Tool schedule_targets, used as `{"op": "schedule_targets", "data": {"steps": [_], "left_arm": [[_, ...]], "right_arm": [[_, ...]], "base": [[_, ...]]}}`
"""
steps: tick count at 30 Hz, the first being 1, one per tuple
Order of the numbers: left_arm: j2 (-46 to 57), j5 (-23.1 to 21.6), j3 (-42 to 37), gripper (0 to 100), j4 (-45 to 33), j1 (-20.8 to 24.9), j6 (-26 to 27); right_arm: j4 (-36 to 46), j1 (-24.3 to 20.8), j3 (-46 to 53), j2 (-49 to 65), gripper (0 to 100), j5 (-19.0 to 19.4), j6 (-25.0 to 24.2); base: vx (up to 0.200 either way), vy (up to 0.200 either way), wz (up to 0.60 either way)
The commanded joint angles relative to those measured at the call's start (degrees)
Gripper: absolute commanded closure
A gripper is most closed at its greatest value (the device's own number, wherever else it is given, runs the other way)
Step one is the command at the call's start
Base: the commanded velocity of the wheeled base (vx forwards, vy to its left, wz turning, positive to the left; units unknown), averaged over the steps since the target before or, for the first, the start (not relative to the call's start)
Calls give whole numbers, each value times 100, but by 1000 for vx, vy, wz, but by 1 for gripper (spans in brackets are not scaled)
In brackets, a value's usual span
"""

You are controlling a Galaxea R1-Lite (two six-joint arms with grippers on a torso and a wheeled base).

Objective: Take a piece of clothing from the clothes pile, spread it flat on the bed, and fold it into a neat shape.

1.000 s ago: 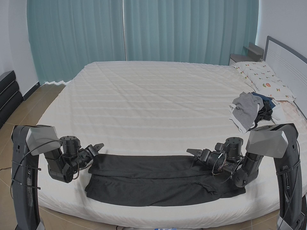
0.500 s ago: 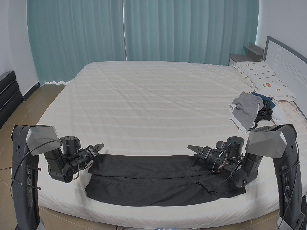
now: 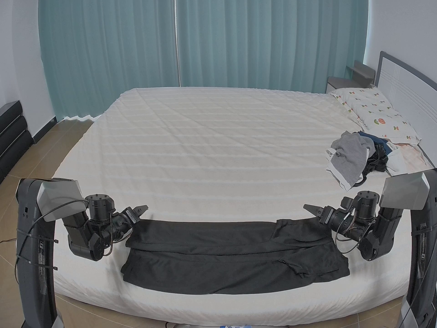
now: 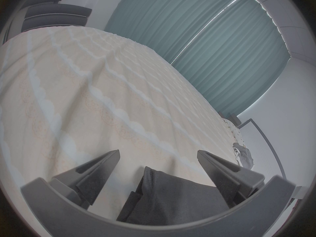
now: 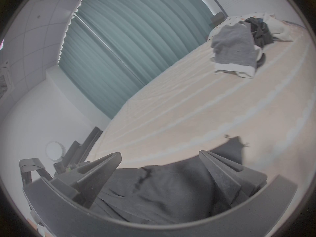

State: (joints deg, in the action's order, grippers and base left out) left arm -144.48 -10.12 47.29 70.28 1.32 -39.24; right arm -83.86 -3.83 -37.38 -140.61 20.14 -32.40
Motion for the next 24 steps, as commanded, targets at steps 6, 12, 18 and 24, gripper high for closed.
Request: {"op": "schedule_targets", "data": {"steps": [6,12,18,24], "left_arm": [[8,1,-44,0,12,0,13],[8,1,-53,0,21,0,22],[8,1,-53,0,21,0,22],[8,1,-53,0,21,0,22]], "right_arm": [[177,260,204,-213,0,8,173],[230,181,248,-266,0,16,190],[432,172,240,-248,100,16,199],[942,207,222,-195,100,16,612]], "base": [[0,0,0],[0,0,0],[0,0,0],[0,0,0]]}}
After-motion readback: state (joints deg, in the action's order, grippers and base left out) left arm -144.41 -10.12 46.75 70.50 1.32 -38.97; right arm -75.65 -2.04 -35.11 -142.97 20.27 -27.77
